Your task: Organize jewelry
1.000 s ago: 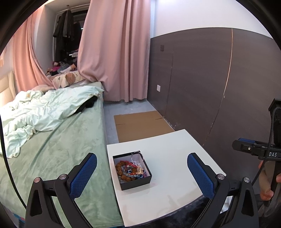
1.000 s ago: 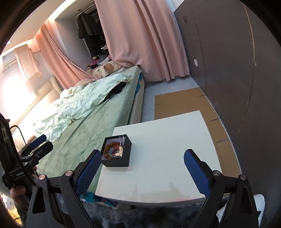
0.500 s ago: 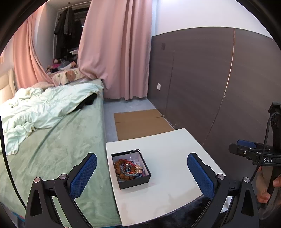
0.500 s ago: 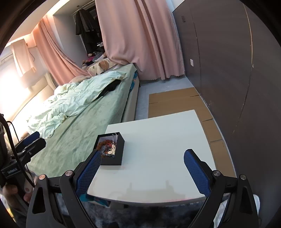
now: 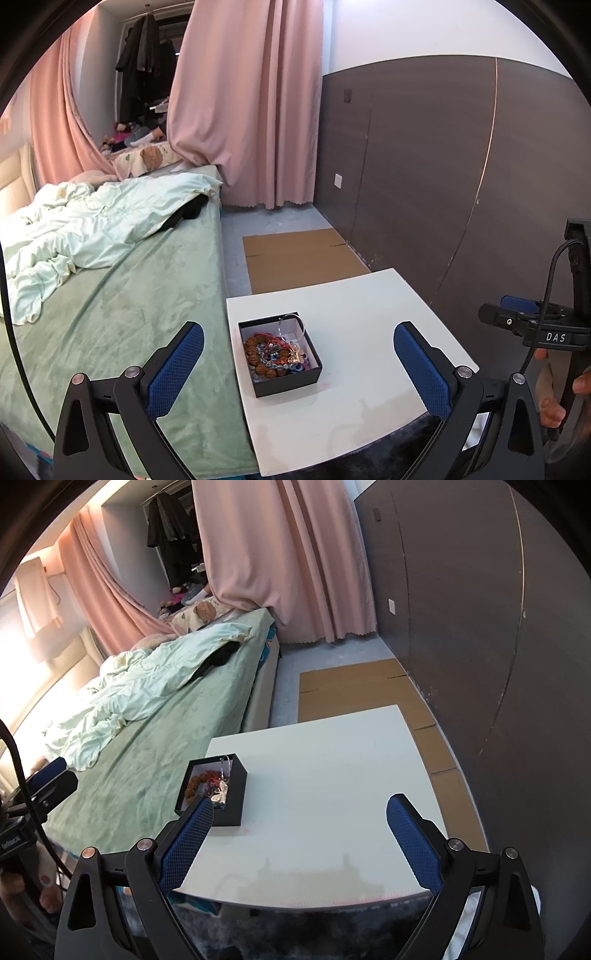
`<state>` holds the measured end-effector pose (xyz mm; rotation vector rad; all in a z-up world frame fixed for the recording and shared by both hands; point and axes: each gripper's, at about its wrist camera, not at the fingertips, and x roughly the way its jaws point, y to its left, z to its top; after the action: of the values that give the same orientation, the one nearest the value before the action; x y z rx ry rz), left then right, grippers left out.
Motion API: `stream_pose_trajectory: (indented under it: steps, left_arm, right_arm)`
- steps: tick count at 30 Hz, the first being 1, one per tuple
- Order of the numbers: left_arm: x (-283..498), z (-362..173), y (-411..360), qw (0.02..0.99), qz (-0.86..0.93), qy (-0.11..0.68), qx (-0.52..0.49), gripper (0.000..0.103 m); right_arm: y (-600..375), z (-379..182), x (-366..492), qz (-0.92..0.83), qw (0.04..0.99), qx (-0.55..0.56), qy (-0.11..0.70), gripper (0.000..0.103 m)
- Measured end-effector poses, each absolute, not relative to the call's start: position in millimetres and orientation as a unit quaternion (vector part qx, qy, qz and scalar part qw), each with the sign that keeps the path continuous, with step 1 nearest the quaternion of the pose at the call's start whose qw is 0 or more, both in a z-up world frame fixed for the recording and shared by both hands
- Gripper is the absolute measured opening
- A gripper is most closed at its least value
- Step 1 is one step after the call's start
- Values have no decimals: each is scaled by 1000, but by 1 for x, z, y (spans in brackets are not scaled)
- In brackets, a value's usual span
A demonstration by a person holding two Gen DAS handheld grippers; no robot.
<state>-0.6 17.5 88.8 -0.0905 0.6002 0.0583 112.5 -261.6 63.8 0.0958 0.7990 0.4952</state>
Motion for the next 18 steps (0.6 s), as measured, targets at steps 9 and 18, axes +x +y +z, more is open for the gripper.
stream_pose_trajectory:
  steps: [9,18]
  left_arm:
    - [-1,89,14,954,25,294,-43,103]
    - [-1,89,12,955,24,294,-40,103]
  right_arm:
    - [-266,67,111,238,891,56,382,95]
    - [-266,67,112,240,891,61,382,95]
